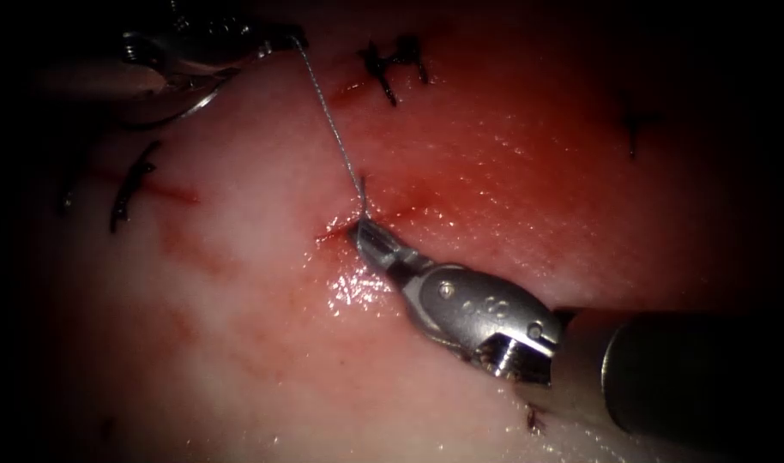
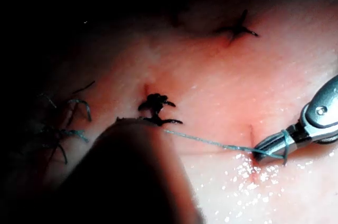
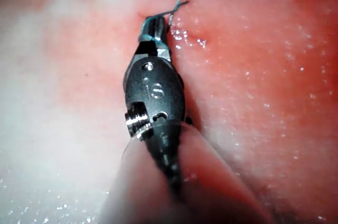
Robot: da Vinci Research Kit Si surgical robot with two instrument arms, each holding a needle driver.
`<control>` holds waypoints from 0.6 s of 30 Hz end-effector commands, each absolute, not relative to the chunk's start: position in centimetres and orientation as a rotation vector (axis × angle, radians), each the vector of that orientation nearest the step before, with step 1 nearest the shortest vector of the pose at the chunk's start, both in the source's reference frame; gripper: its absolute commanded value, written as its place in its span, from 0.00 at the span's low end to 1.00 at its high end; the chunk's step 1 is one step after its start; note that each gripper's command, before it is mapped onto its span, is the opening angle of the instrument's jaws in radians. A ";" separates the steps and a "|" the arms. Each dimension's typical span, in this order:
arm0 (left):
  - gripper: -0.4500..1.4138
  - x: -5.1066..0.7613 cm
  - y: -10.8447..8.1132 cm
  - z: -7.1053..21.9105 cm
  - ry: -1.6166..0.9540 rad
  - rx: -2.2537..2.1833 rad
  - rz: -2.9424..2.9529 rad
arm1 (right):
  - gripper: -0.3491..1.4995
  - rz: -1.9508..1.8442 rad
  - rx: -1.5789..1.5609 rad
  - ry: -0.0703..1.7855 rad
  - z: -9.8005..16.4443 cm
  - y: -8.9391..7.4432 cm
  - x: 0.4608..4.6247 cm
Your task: Wound Closure
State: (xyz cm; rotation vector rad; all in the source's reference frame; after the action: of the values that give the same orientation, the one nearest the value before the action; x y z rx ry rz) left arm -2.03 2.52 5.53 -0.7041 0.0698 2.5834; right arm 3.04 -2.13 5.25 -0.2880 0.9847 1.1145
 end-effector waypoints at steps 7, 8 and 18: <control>0.00 -2.02 3.1 5.6 0.200 -0.729 2.554 | 0.00 1.099 -0.286 0.967 5.3 -2.4 3.12; 0.00 -2.02 3.2 5.6 0.209 -0.731 2.552 | 0.00 1.099 -0.287 0.967 5.3 -2.4 3.12; 0.00 -2.01 3.5 5.7 0.282 -0.740 2.525 | 0.00 1.084 -0.278 0.956 5.3 -2.5 3.09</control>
State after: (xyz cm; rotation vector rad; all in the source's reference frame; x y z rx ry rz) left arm -1.95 3.54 5.71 -0.7381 0.2851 2.5278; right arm 3.04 -2.46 5.21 -0.2818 0.9558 1.0826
